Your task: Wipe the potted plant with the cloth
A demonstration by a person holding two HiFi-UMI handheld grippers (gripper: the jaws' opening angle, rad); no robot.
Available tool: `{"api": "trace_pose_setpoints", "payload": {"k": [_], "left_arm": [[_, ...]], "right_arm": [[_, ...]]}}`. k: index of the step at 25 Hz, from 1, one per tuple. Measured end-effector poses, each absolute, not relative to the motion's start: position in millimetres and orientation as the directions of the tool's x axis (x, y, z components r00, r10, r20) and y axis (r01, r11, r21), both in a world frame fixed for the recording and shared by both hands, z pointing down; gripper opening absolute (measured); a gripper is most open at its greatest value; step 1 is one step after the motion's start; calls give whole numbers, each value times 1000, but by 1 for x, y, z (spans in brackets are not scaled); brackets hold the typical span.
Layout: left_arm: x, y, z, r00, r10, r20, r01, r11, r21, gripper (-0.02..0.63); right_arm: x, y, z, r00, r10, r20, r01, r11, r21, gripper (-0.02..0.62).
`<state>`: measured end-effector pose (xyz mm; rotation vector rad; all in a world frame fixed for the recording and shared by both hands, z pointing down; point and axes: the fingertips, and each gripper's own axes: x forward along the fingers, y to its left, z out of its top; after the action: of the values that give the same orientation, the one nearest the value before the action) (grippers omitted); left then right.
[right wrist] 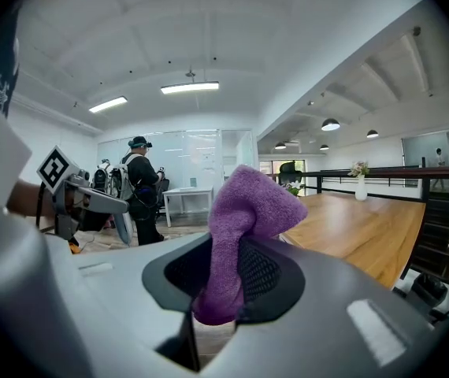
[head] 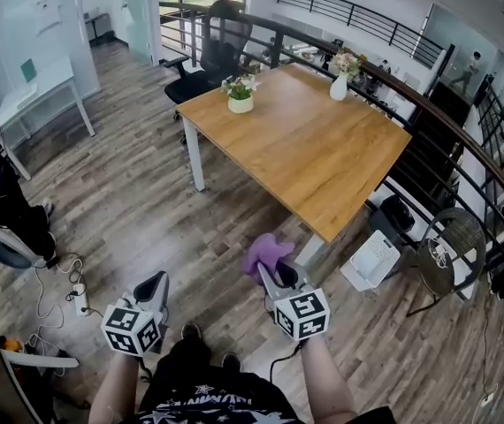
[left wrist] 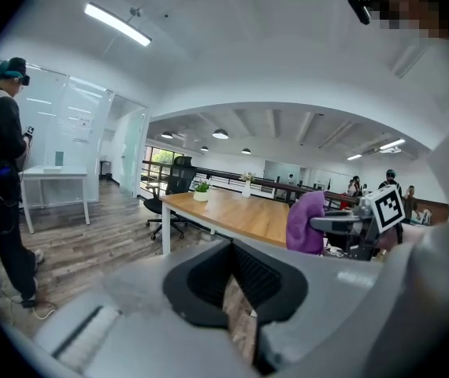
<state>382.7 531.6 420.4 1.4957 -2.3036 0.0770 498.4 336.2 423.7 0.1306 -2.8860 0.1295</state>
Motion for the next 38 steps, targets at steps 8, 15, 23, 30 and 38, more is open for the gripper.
{"api": "trace_pose_setpoints", "payload": {"k": [8,15,23,30,38], "left_arm": [[345,520,436,-348,-870,350,-882,430,192,3],[271,485,437,-311,-891,331,-894,392,215,2],[159,445,441,-272,-903,331,-903,359,236,2],[78,432,430,-234,-922,309,-918,314,241,2],[8,425,438,-198,-930,309,-928,279,246,2]], "right_arm": [[476,316,443,-951,-125,283,-158,983,-96,84],[420,282,434,-939,-184,292,-210,976,-62,84],[311,244,430,-926,-233,297,-267,960,-79,84],[229,233,421,-915,-261,309,-291,955,-53,84],[168,227,415,-900,-313,304,-342,939,-45,84]]}}
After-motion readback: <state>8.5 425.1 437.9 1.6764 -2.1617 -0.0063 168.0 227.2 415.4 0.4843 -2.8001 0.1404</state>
